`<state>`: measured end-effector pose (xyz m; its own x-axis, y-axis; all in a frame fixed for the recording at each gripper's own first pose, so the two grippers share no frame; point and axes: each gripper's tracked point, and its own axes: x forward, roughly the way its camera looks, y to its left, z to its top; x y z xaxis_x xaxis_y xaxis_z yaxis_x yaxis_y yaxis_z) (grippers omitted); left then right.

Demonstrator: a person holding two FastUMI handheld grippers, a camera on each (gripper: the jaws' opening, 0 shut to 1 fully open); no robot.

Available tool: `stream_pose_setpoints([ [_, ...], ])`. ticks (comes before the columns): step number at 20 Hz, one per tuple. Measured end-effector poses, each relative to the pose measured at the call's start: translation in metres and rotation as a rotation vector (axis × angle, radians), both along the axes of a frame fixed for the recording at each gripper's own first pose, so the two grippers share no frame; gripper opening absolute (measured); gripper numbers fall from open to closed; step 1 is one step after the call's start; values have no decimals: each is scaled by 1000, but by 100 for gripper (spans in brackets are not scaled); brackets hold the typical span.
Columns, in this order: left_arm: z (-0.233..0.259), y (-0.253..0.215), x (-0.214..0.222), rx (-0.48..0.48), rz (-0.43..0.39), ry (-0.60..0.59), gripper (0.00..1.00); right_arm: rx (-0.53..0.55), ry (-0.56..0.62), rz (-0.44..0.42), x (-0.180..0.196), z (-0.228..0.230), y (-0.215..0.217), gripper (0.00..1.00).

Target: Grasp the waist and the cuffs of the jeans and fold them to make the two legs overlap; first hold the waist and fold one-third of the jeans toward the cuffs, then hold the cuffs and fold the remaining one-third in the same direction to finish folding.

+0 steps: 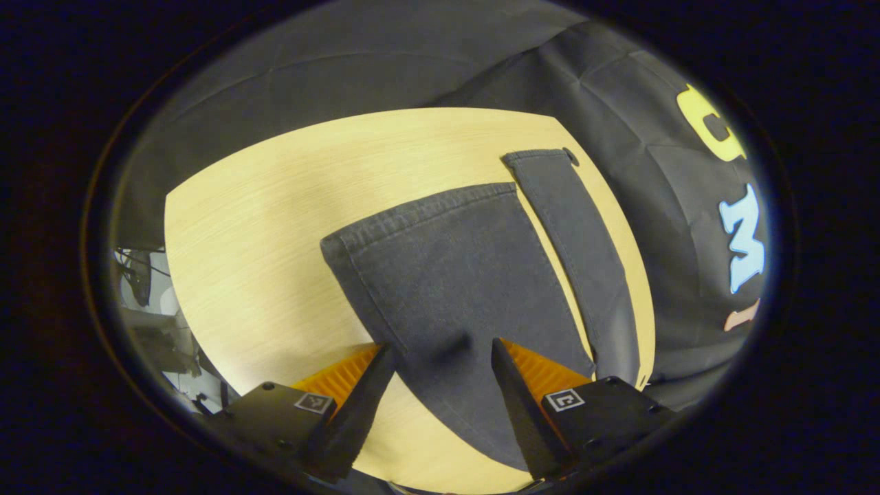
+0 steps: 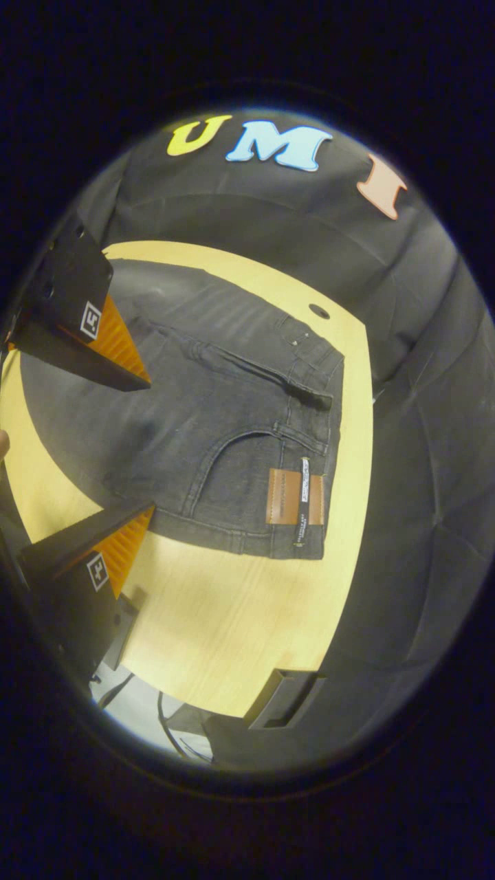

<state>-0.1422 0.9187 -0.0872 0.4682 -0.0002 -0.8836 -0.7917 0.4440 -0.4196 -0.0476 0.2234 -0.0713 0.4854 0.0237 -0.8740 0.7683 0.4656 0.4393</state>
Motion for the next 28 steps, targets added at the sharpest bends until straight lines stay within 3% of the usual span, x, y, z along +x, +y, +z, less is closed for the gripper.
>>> stream_pose_setpoints([
  [1, -1, 0, 2, -7, -1, -11, 96, 7, 4, -9, -2, -2, -1, 96],
  [5, 0, 2, 6, -34, 0, -41, 95, 39, 8, -50, 7, -5, -7, 96],
  [8, 2, 3, 4, -46, 5, -37, 85, -28, 49, -59, 4, -3, -24, 95],
  [9, 2, 3, 3, -51, 9, -41, 74, -53, 72, -61, 2, -4, -30, 95],
  [11, -3, 6, -1, -65, 21, -32, 69, -73, 132, -66, -4, -9, -35, 95],
  [12, -5, 7, -4, -73, 25, -35, 51, -78, 161, -68, -7, -13, -37, 95],
  [14, -9, 10, -5, -92, 50, -36, 45, -106, 211, -75, -15, -19, -40, 95],
  [15, -9, 11, -6, -105, 70, -47, 27, -117, 219, -87, -16, -20, -44, 95],
  [16, -9, 10, -6, -122, 83, -59, 28, -113, 227, -83, -14, -20, -43, 88],
  [18, -6, 11, -12, -134, 86, -70, 18, -108, 235, -72, -6, -20, -44, 92],
  [19, -7, 11, -12, -145, 111, -81, 22, -100, 255, -59, -4, -22, -44, 91],
  [20, -8, 10, -7, -148, 106, -79, 12, -100, 265, -50, -2, -22, -45, 89],
  [21, -7, 10, -8, -149, 98, -80, 12, -92, 267, -41, 1, -25, -45, 72],
  [24, -6, 8, -5, -168, 90, -104, 12, -75, 235, -34, 2, -29, -47, 49],
  [25, -5, 10, -7, -178, 93, -116, 12, -63, 204, -45, 1, -29, -48, 32],
  [27, -4, 10, -6, -193, 102, -137, 12, 10, 136, -84, 2, -27, -46, 15],
  [28, -3, 10, -4, -201, 112, -152, 12, 52, 102, -103, 3, -25, -46, 12],
])
